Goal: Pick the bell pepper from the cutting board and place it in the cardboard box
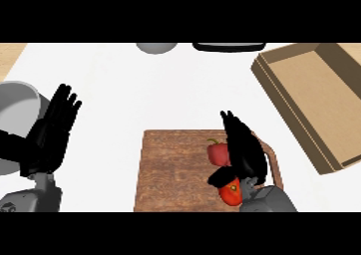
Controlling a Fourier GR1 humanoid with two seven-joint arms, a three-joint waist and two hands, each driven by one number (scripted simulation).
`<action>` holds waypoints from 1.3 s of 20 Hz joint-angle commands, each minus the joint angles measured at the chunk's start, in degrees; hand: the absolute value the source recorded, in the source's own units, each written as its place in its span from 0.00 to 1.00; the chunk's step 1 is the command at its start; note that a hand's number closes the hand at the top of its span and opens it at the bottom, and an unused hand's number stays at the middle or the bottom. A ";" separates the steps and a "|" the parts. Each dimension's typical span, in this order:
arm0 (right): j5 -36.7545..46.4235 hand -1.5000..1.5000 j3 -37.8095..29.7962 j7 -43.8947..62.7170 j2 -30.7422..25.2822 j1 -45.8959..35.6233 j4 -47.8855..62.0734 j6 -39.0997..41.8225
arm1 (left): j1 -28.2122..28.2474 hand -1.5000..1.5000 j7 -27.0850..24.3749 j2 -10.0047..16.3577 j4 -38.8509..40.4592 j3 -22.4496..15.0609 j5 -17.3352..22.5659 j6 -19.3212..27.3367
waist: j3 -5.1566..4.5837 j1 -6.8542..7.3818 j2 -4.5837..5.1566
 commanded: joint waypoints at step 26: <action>5.75 1.00 18.28 -7.50 0.18 -16.07 9.19 0.25 | 0.68 0.50 -1.87 -2.85 0.16 -1.76 -3.25 1.03 | -0.01 0.57 0.06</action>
